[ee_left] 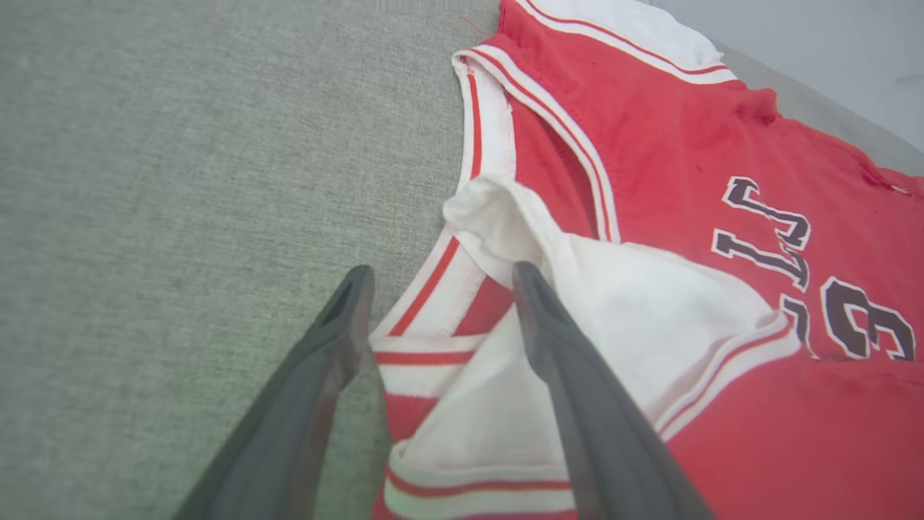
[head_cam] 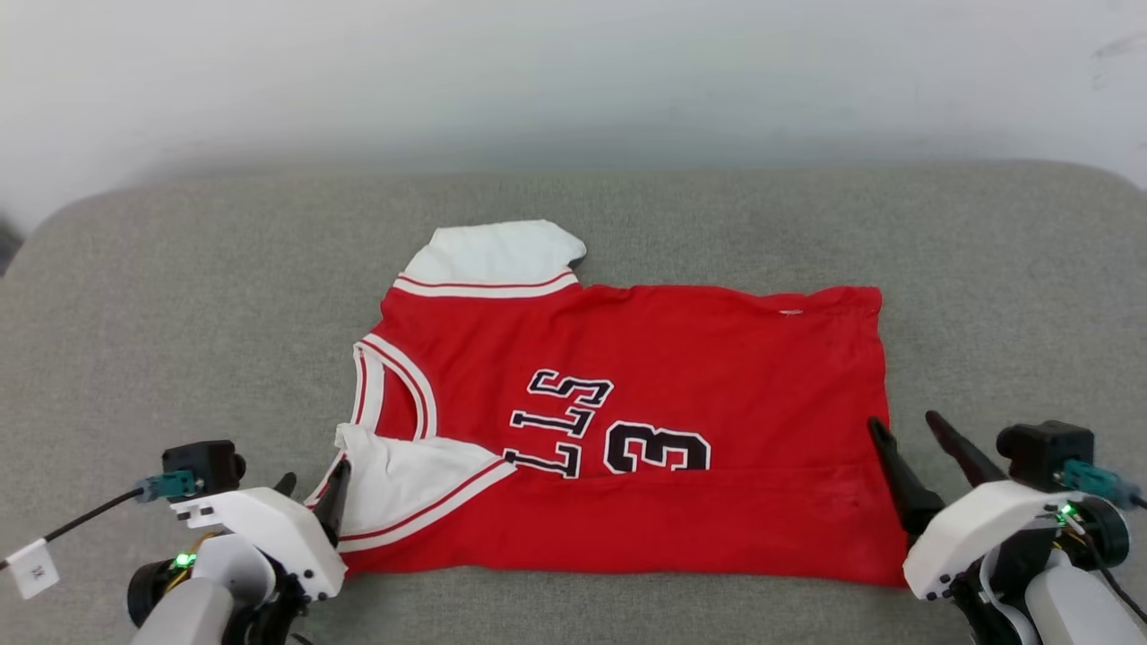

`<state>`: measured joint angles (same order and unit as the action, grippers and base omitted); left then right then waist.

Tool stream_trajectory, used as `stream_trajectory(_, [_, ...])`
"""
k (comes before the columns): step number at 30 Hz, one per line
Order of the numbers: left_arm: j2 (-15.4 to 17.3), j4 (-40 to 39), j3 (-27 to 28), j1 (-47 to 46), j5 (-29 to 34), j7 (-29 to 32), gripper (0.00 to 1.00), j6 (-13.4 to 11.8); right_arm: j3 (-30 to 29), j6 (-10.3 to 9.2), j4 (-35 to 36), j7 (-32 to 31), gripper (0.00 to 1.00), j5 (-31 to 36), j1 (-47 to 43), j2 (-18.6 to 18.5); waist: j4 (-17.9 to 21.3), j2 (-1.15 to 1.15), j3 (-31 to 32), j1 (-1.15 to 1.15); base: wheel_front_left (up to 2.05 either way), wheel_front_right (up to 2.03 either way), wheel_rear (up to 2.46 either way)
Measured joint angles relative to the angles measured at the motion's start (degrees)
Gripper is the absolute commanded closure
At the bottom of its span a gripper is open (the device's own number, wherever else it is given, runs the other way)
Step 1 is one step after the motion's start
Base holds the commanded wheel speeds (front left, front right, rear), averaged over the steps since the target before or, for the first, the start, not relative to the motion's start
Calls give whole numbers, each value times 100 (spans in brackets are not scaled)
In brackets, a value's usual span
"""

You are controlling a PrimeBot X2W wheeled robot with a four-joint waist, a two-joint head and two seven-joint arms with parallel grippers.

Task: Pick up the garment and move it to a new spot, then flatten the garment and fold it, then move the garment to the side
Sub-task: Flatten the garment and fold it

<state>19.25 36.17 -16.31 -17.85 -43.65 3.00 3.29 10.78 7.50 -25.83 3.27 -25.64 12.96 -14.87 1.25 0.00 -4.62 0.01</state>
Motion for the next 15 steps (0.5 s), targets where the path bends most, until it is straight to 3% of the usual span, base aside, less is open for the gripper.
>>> stream_trajectory(6, [453,-716,-58,258,-100,872,0,-80,-185,0,624,611,0,221,-354,-32,53,0,275,-1,0,0,0])
stream_trajectory(15, [1268,-1990,-164,643,-500,2825,0,-344,-580,0,1720,444,0,650,-792,337,175,0,58,-1,0,0,0])
